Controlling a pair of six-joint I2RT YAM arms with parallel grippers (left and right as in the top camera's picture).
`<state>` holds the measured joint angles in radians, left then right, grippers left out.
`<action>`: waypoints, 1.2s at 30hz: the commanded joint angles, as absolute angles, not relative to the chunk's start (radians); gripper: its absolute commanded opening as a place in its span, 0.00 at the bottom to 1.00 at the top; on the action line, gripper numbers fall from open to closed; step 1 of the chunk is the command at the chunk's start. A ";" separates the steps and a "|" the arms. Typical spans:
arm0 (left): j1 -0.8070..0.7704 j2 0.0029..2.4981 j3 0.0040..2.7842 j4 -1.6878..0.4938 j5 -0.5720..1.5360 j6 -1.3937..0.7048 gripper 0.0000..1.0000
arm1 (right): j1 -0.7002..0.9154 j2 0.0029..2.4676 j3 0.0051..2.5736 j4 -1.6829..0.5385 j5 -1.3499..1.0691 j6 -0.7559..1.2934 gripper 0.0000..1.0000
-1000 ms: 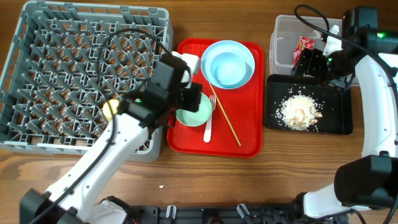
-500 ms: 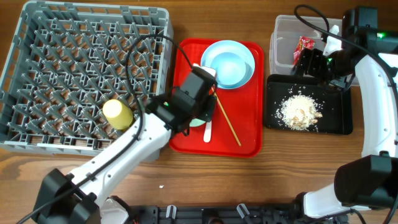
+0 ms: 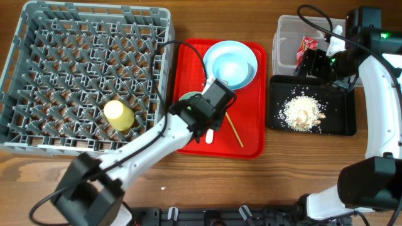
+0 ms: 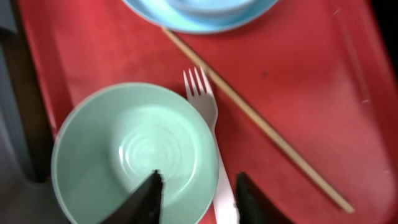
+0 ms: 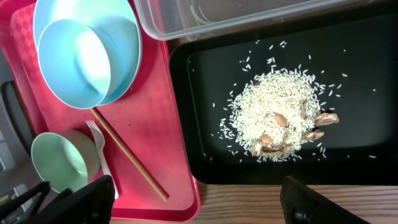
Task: Sort waste into correct bins and load items into the dishwasher rack
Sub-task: 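Close the left gripper on the pale green bowl rim, then lift the green bowl with the left gripper and carry it over the rack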
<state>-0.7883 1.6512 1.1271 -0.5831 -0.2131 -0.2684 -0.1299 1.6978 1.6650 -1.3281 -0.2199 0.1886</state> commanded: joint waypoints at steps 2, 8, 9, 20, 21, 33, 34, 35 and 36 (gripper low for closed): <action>-0.801 1.731 1.128 -0.583 -0.233 -0.270 0.38 | -0.129 1.687 1.674 -1.330 -0.202 0.186 0.86; -0.801 1.797 1.128 -0.582 -0.233 -0.269 0.39 | -0.129 1.687 1.674 -1.330 -0.202 0.186 0.86; -0.801 1.807 1.128 -0.582 -0.233 -0.269 0.39 | -0.129 1.687 1.674 -1.330 -0.202 0.186 0.86; -0.801 1.863 1.128 -0.563 -0.234 -0.267 0.13 | -0.129 1.687 1.674 -1.331 -0.202 0.186 0.86; -0.801 1.863 1.128 -0.558 -0.234 -0.262 0.06 | -0.129 1.687 1.674 -1.332 -0.202 0.186 0.86; -0.801 1.772 1.215 -0.628 -0.233 -0.239 0.04 | -0.129 1.687 1.674 -1.337 -0.202 0.185 0.86; -0.801 1.758 1.228 -0.638 -0.232 -0.239 0.04 | -0.129 1.687 1.674 -1.337 -0.202 0.185 0.86; -0.801 1.740 1.243 -0.648 -0.229 -0.239 0.04 | -0.129 1.687 1.674 -1.337 -0.202 0.185 0.86; -0.801 1.717 1.259 -0.652 -0.223 -0.239 0.04 | -0.129 1.687 1.674 -1.338 -0.202 0.186 0.86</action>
